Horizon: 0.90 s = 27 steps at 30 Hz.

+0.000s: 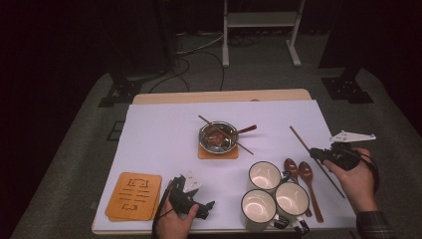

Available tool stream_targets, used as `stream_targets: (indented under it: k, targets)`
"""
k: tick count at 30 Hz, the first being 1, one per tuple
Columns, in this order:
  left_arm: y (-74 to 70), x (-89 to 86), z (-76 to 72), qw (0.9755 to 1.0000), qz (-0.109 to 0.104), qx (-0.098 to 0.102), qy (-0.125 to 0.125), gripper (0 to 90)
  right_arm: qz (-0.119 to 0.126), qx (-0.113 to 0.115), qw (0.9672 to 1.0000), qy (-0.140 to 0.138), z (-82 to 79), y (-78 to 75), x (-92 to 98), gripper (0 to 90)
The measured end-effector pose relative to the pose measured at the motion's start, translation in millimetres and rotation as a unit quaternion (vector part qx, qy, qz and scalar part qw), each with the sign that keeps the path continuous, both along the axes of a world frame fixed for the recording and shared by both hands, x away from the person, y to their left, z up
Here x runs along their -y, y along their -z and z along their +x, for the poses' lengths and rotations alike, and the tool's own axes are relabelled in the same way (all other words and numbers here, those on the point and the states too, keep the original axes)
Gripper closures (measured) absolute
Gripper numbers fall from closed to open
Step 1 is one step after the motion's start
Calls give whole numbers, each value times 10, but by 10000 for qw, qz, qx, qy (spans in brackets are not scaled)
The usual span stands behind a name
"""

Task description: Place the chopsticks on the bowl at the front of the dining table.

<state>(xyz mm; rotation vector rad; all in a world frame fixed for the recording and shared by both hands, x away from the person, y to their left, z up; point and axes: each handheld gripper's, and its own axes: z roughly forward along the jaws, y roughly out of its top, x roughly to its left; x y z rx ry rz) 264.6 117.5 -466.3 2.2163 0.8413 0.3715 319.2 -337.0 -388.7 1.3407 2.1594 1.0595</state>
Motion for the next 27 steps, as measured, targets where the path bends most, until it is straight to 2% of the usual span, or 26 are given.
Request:
stream_targets:
  k: [27]
  targets:
    - [1, 2, -1, 10000, -17, 0, -9, 0, -10, 123, 9995, -295, 115, -127, -273, 842]
